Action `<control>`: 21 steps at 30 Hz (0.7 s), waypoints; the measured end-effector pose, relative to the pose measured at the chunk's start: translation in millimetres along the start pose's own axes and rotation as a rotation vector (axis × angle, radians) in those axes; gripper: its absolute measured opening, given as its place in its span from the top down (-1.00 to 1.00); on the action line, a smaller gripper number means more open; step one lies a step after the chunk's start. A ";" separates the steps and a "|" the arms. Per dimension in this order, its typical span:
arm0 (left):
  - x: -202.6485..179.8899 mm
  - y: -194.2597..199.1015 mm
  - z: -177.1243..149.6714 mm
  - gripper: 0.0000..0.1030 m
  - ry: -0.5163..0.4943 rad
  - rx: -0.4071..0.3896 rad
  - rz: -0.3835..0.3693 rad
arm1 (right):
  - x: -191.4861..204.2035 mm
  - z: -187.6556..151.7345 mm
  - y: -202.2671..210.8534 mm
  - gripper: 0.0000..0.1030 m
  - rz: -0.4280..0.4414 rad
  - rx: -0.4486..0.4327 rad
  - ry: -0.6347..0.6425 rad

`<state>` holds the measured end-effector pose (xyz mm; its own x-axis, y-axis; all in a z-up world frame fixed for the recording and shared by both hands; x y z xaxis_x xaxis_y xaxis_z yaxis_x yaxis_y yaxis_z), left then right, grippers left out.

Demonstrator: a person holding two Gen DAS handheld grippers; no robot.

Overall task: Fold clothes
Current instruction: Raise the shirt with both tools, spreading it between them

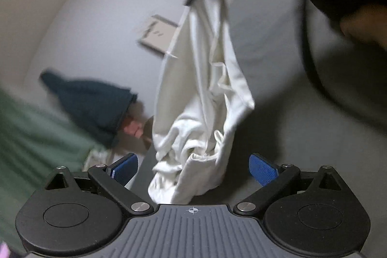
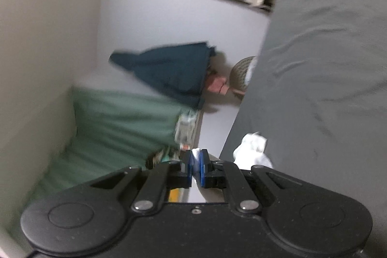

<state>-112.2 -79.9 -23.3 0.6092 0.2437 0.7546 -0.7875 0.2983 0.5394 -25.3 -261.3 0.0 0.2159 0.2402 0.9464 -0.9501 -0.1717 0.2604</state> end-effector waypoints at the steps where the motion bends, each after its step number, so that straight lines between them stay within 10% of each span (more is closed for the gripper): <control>1: -0.9 -8.1 1.7 -0.92 -0.045 0.011 -0.008 | -9.0 5.1 -1.7 0.87 -0.004 -0.009 -0.036; 6: -10.6 -53.4 11.3 -0.12 -0.191 0.030 -0.122 | -30.6 27.2 -15.3 0.87 -0.015 -0.035 -0.103; 14: -25.6 -94.4 30.2 0.06 -0.231 0.012 -0.163 | -40.0 34.8 -30.5 0.87 0.019 -0.031 -0.134; 21: -18.1 -130.4 41.1 0.76 -0.142 0.071 -0.157 | -32.9 37.7 -32.2 0.87 0.050 -0.015 -0.091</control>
<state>-24.4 -161.1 -92.0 0.7092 0.0658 0.7019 -0.6920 0.2555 0.6752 6.8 -299.7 -32.3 0.1873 0.1438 0.9717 -0.9634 -0.1664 0.2103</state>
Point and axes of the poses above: each gripper's, at about its wrist camera, not at the fingertips, and y roughly against the way its jaws point, x to its left, z to its top, the point moved 1 cm from there along -y, roughly the way its jaws point, and after that the axes turned 15 degrees about -z, right-handed, at the moved point
